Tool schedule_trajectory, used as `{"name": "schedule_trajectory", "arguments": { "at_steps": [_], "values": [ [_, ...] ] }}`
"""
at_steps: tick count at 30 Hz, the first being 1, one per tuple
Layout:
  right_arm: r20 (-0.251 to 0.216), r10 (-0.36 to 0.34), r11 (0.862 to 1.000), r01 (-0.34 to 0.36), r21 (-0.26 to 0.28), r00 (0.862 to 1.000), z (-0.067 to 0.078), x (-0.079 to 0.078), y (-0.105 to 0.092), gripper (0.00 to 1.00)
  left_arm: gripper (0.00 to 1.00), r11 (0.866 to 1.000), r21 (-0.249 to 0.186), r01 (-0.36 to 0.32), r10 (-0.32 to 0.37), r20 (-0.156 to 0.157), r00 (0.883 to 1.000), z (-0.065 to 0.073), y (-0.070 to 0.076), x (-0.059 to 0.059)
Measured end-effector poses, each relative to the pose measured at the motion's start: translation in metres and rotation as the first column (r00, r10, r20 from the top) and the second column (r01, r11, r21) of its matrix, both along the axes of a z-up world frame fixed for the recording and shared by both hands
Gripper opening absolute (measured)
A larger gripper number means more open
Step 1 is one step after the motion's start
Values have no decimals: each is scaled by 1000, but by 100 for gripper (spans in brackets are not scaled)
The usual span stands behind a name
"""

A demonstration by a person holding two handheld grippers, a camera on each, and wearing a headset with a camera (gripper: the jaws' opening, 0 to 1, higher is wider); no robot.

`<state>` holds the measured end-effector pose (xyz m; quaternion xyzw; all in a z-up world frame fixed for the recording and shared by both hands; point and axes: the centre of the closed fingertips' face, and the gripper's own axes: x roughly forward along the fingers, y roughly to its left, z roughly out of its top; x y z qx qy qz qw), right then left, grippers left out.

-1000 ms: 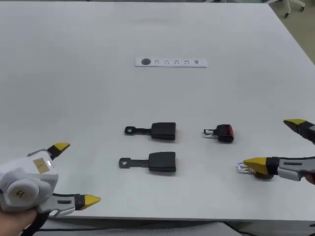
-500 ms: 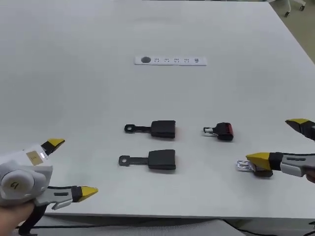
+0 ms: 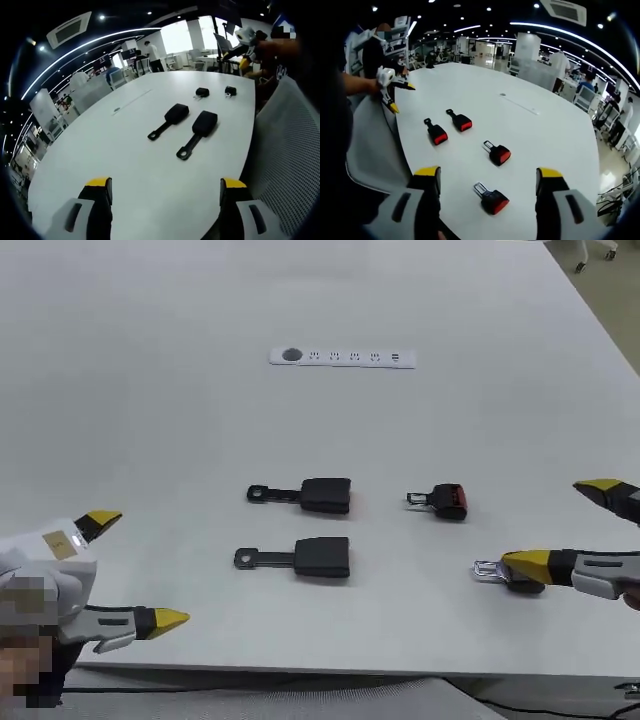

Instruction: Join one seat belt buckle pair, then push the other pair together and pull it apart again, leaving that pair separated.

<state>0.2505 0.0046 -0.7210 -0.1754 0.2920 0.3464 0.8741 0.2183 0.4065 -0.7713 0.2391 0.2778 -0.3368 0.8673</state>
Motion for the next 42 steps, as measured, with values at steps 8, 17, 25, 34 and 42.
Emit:
{"name": "schedule_trajectory", "arguments": {
  "at_steps": [8,17,25,34,42],
  "values": [
    [-9,39,997,-40,-59,999,-5,-6,-5,71,82,994,69,79,-79,2,997,2,-5,-1],
    [-24,103,985,-106,-135,994,-12,-11,-11,65,75,984,87,156,-151,-56,987,3,-32,11],
    [-92,171,962,-186,-198,981,-34,-16,-13,65,64,943,71,324,-318,-86,944,-4,-86,12],
    [-137,310,907,-335,-253,941,-54,-15,-7,52,53,907,44,418,-411,-112,905,-25,-130,27],
    [-237,393,829,-454,-327,888,-87,-11,-16,45,48,842,110,528,-507,-173,845,-46,-159,37]
  ]
}}
